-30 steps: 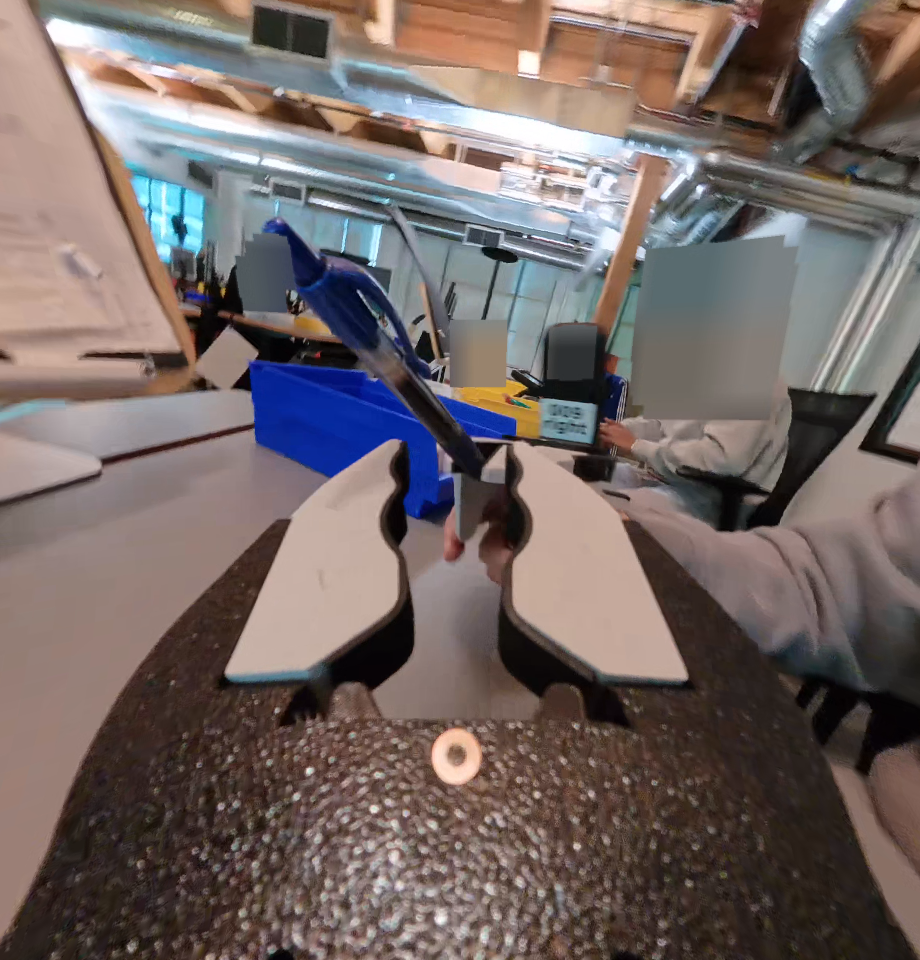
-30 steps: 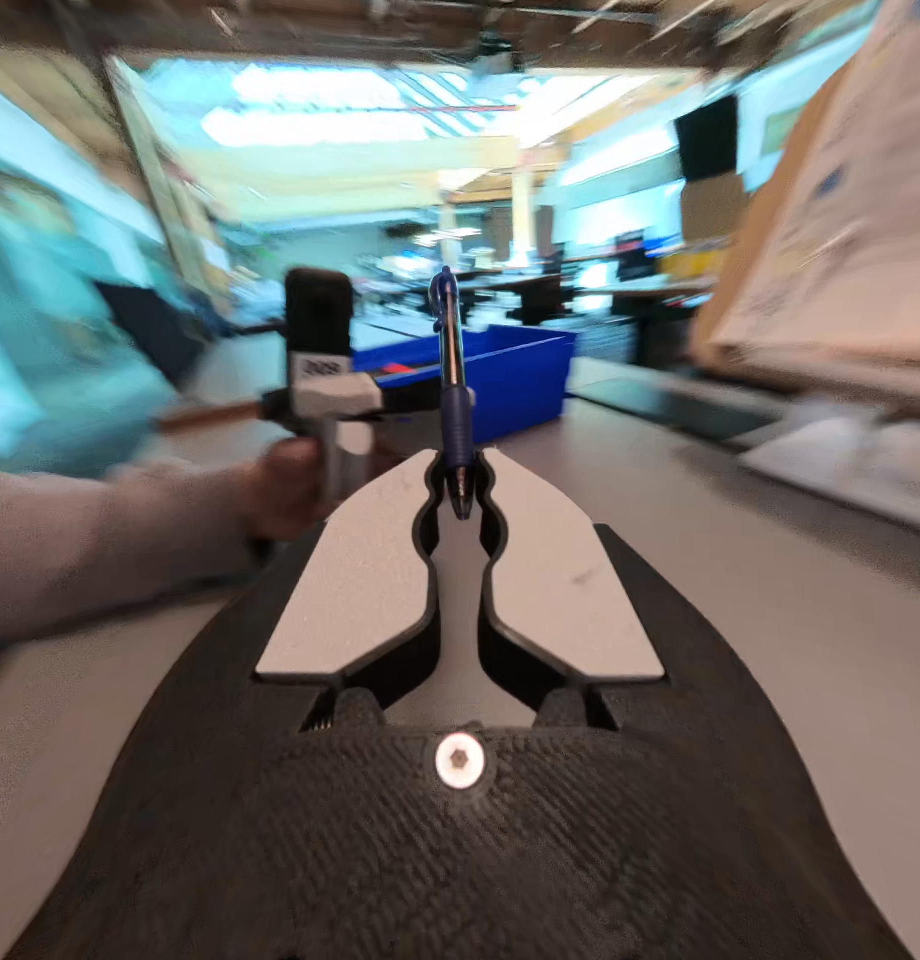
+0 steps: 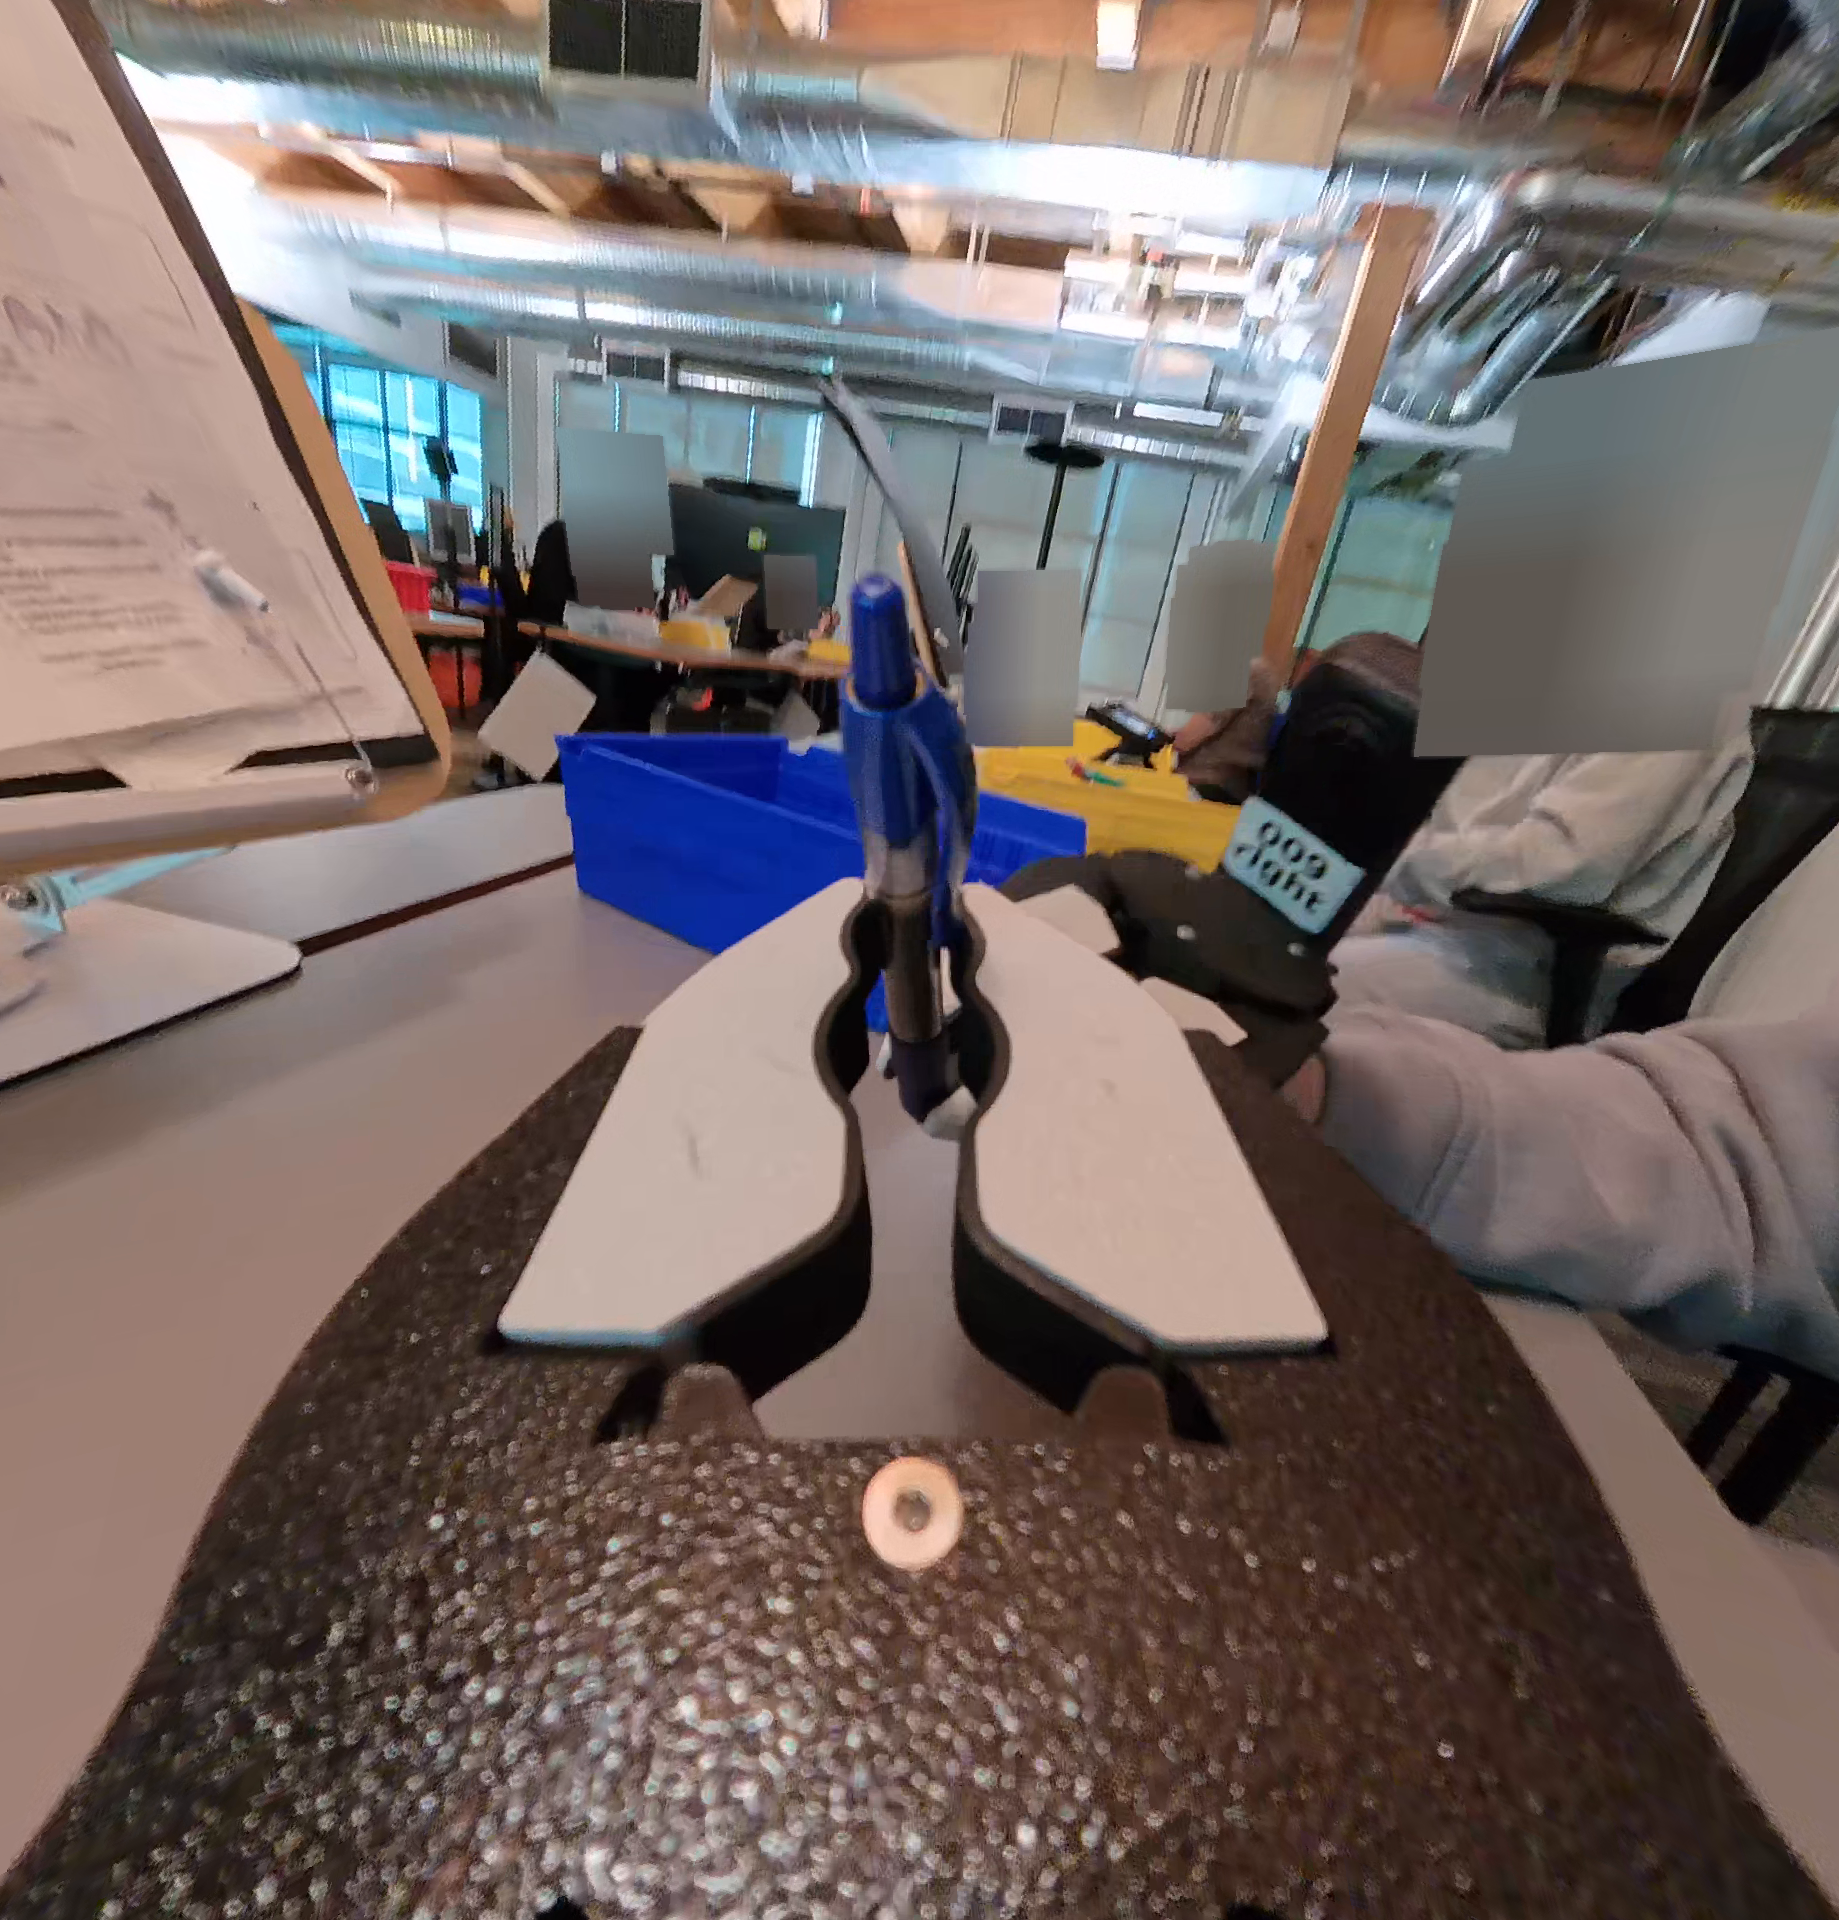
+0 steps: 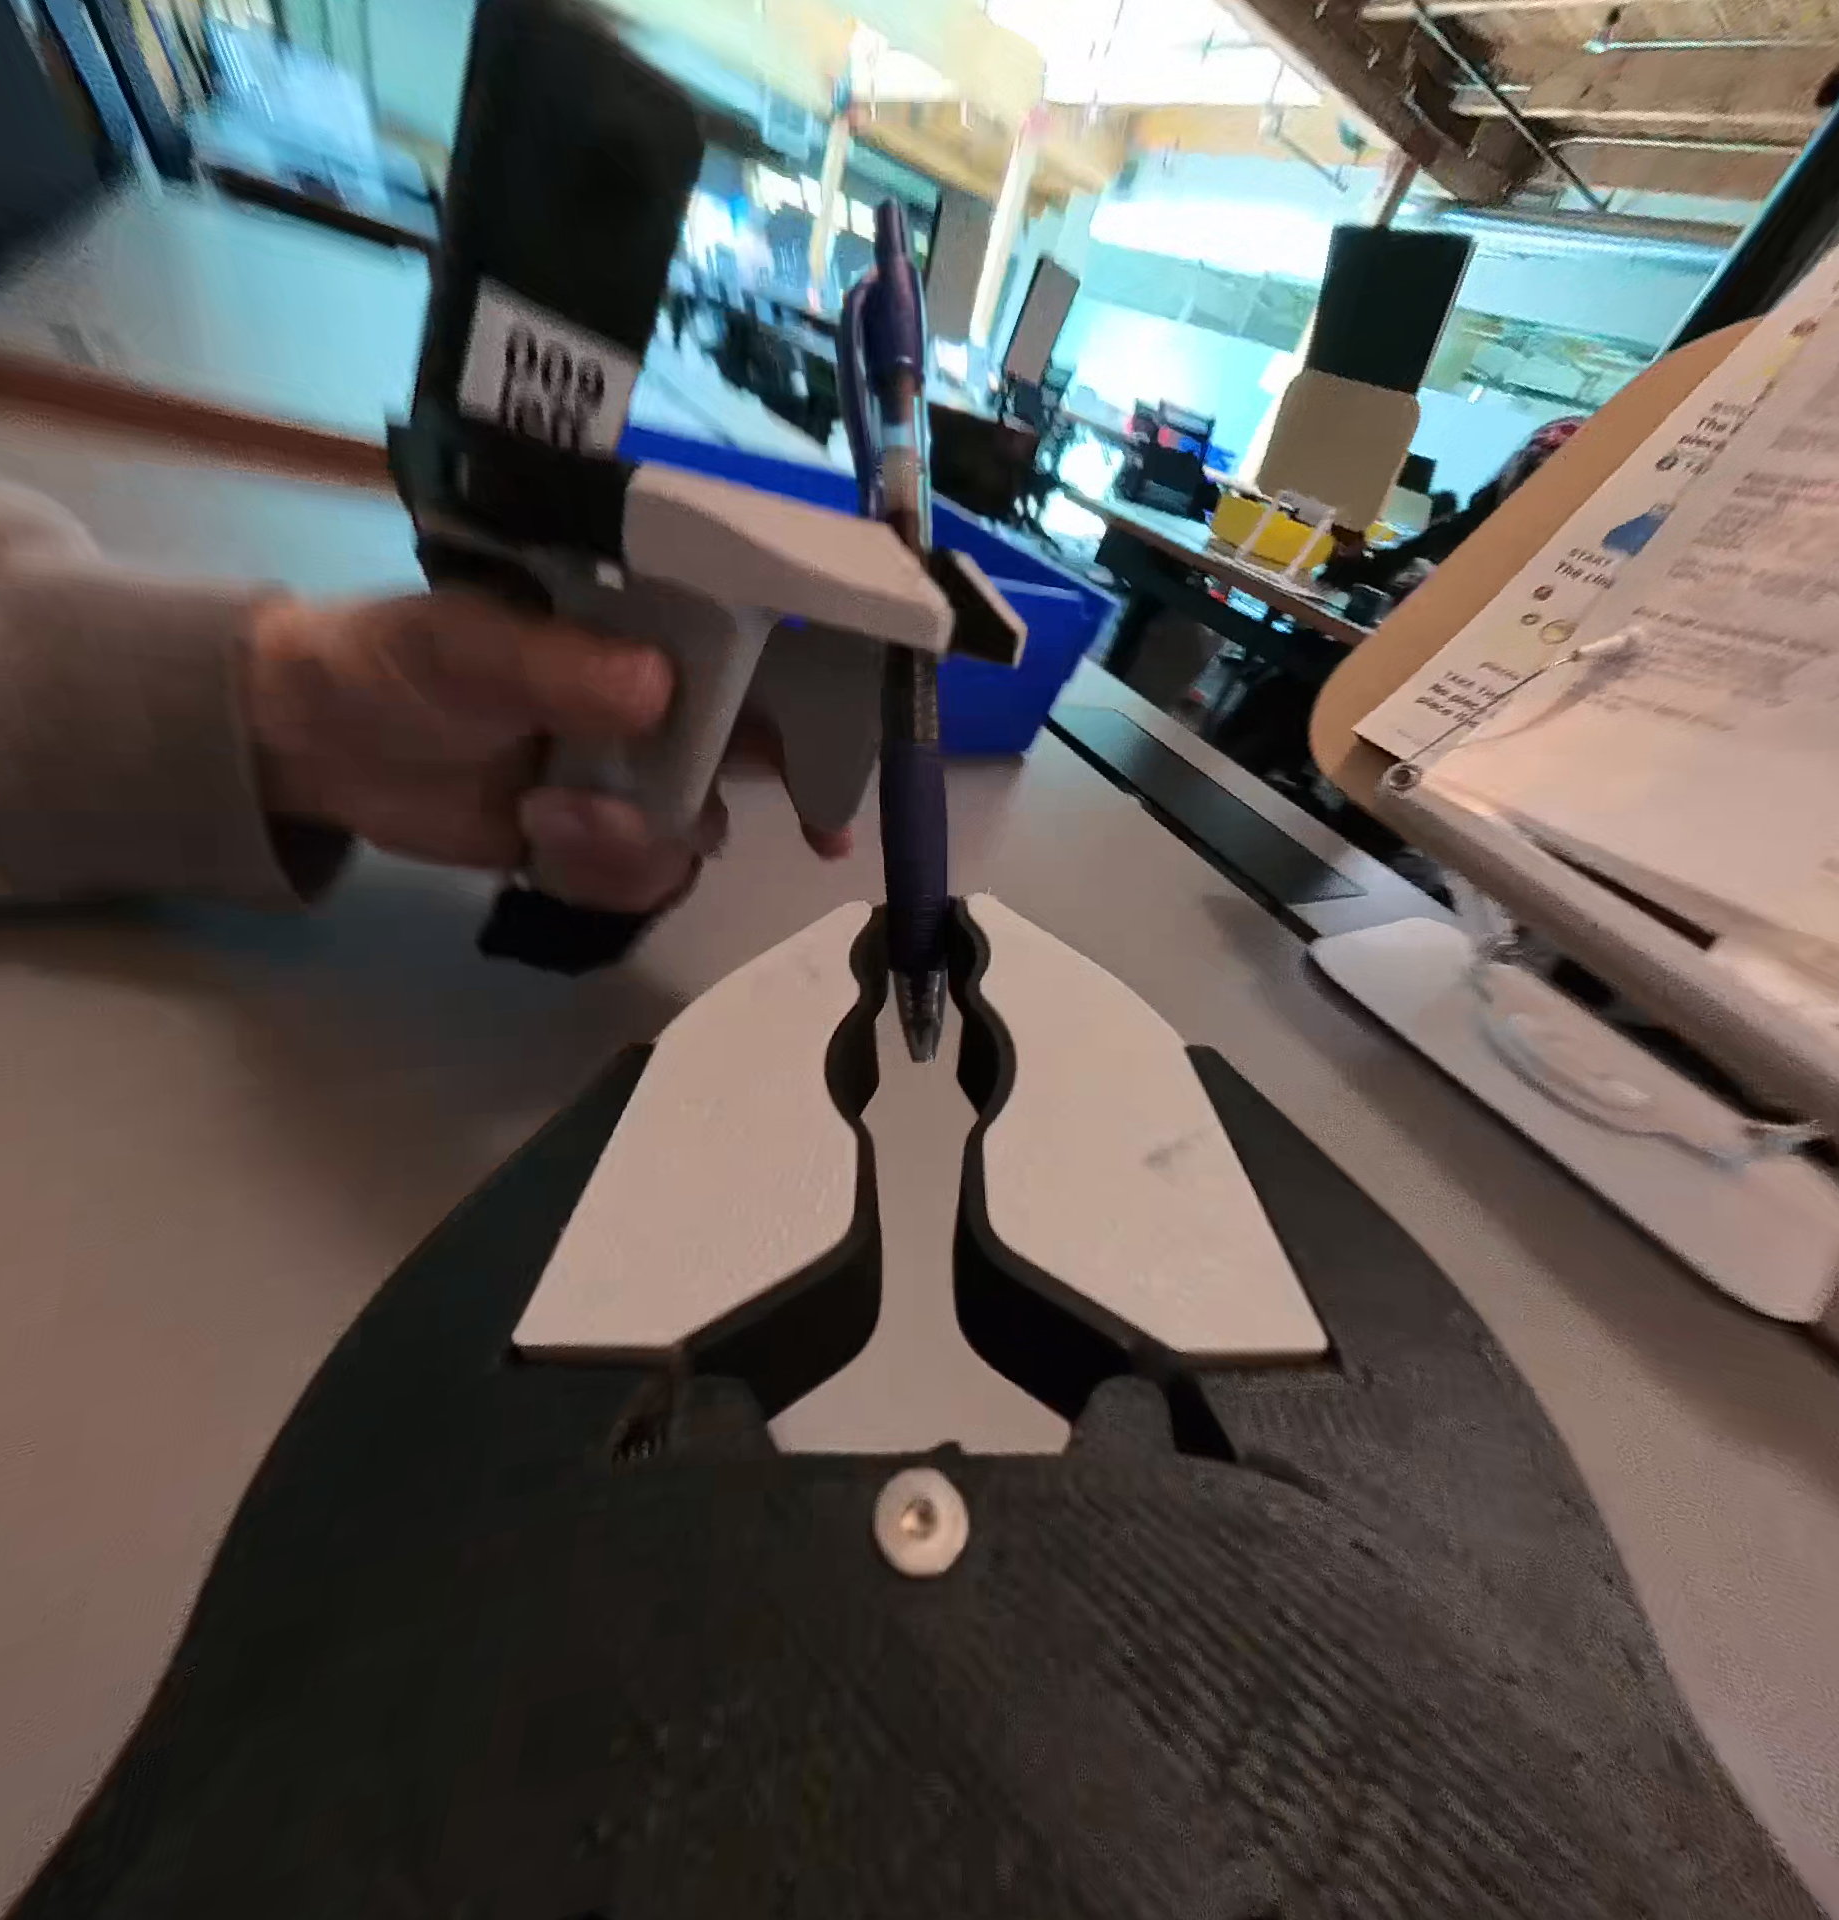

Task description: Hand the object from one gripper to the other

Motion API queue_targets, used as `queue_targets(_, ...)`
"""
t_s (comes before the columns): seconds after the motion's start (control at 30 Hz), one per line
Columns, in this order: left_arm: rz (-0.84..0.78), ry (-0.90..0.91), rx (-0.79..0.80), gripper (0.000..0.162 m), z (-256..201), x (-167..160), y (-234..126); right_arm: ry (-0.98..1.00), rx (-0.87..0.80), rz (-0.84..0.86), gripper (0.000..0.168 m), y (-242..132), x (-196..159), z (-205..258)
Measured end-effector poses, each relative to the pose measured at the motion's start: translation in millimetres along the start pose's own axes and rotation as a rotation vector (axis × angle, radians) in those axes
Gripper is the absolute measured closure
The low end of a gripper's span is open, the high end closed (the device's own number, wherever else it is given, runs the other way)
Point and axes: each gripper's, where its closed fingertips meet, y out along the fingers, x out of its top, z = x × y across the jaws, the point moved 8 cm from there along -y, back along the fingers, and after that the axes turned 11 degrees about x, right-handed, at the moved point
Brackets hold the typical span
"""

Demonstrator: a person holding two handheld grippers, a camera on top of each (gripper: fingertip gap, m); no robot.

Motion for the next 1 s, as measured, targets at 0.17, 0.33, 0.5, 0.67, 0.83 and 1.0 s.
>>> queue_targets(0.17,0.062,0.003,0.017,0.124,1.7,-9.5,4.6,0.338,0.057,-0.29,0.158,-7.1,5.5,-10.3)
queue_targets(0.33,0.061,-0.057,-0.032,0.148,-1.9,-12.2,7.3,0.351,0.116,-0.236,0.158,-0.8,-0.8,-5.6)
queue_targets(0.5,0.167,0.148,0.14,0.151,4.6,-14.1,6.5,0.317,0.043,-0.182,0.116,-2.3,-2.8,-9.9)
queue_targets(0.67,0.398,0.681,0.347,0.151,1.4,-28.5,10.6,0.367,-0.051,-0.354,0.115,-17.6,6.3,-20.9)
queue_targets(0.83,0.493,0.95,0.347,0.151,-14.8,-44.0,20.5,0.311,-0.091,-0.376,0.164,-27.3,9.3,-24.0)
queue_targets(1.0,0.395,0.85,0.332,0.151,-15.3,-36.2,18.3,0.38,-0.027,-0.452,0.164,-33.4,14.6,-28.8)
